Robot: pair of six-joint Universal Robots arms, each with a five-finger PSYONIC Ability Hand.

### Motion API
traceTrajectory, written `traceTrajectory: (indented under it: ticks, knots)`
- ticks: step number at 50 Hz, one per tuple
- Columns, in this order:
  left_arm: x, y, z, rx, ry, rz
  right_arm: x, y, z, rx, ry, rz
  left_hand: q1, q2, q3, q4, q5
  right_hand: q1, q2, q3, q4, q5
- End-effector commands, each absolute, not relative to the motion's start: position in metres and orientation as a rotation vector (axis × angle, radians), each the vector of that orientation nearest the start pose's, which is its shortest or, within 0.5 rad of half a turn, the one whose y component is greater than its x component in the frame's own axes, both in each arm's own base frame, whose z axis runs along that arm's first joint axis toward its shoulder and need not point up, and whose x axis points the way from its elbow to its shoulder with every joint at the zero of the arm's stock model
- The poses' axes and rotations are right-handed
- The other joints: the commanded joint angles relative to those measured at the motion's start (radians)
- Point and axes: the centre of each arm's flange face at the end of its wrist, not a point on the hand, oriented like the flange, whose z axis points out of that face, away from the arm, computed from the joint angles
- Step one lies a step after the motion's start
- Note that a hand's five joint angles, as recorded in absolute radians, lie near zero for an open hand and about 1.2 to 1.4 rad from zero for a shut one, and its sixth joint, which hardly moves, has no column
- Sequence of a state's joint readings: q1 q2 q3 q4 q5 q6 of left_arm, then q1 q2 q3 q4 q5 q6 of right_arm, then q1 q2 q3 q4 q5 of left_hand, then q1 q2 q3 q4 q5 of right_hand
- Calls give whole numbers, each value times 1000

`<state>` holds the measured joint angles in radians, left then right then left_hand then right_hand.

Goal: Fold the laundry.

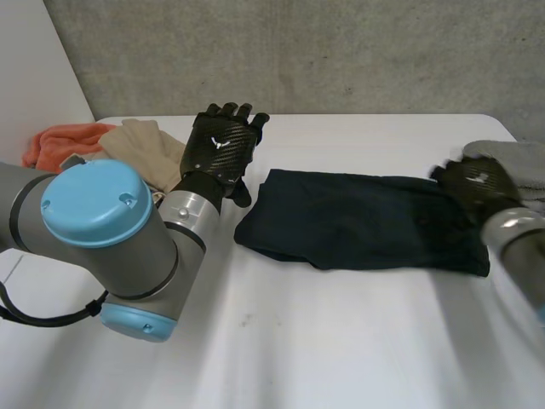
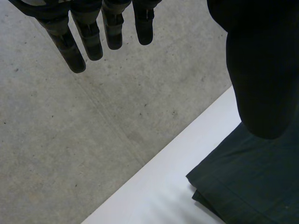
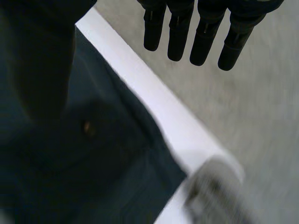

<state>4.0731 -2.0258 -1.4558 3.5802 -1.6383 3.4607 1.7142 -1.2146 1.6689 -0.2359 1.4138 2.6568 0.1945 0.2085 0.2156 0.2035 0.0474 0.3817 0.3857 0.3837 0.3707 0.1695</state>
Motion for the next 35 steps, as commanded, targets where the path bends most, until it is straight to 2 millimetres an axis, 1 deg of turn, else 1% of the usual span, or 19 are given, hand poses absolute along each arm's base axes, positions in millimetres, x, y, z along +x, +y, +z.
traceTrajectory:
  ticks: [1, 4, 10, 16, 20, 24, 26, 27, 28, 31, 35]
  knots:
    - [-345, -249, 226, 928, 2087, -2498, 138, -330, 166, -680, 2438, -1759, -20, -34, -41, -29, -47, 17, 13, 15, 28, 55]
    - [-346, -248, 226, 919, 2105, -2507, 139, -327, 161, -699, 2419, -1728, -20, -34, -41, -29, -47, 44, 40, 42, 55, 81]
    - [-346, -248, 226, 916, 2111, -2510, 137, -330, 145, -759, 2448, -1704, -20, -34, -41, -29, -47, 129, 125, 127, 140, 167]
    - [-346, -249, 224, 916, 2116, -2507, 137, -335, 136, -789, 2438, -1728, -20, -34, -41, -29, -47, 202, 198, 200, 213, 240]
    - [-345, -250, 224, 911, 2117, -2506, 137, -338, 132, -792, 2440, -1724, -20, -34, -41, -29, -47, 293, 289, 291, 304, 331]
    - [-345, -250, 223, 912, 2118, -2504, 138, -339, 127, -794, 2437, -1707, -20, -34, -41, -29, -47, 513, 509, 511, 524, 551]
    - [-345, -250, 223, 910, 2118, -2503, 138, -339, 126, -794, 2437, -1707, -20, -34, -41, -29, -47, 727, 723, 725, 738, 764]
    - [-345, -250, 223, 910, 2118, -2503, 138, -340, 126, -795, 2436, -1712, -20, -34, -41, -29, -47, 940, 936, 938, 951, 978]
    - [-345, -250, 223, 912, 2118, -2504, 136, -342, 126, -795, 2441, -1731, -20, -34, -41, -29, -47, 1014, 1010, 1012, 1025, 1051]
    - [-345, -250, 224, 911, 2117, -2506, 133, -343, 130, -796, 2441, -1757, -20, -34, -41, -29, -47, 1015, 1011, 1013, 1026, 1052]
    - [-345, -249, 225, 907, 2117, -2505, 116, -352, 139, -799, 2474, -1822, -20, -34, -41, -29, -47, 1015, 1011, 1013, 1026, 1052]
